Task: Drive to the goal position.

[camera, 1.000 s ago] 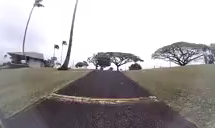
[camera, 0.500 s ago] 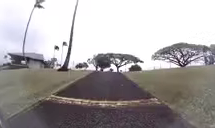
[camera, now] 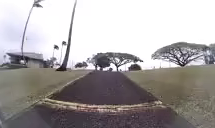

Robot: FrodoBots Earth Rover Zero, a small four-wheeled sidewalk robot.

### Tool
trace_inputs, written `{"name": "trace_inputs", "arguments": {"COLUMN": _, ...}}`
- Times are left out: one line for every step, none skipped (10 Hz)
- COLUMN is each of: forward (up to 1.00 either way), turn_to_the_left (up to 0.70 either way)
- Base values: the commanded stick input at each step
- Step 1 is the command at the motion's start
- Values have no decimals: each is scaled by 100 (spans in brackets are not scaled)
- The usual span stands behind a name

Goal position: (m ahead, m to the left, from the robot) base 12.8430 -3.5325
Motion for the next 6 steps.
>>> {"name": "trace_inputs", "arguments": {"forward": 0, "turn_to_the_left": 0}}
{"name": "trace_inputs", "arguments": {"forward": 0, "turn_to_the_left": 0}}
{"name": "trace_inputs", "arguments": {"forward": 0, "turn_to_the_left": 0}}
{"name": "trace_inputs", "arguments": {"forward": 0, "turn_to_the_left": 0}}
{"name": "trace_inputs", "arguments": {"forward": 0, "turn_to_the_left": 0}}
{"name": "trace_inputs", "arguments": {"forward": 0, "turn_to_the_left": 0}}
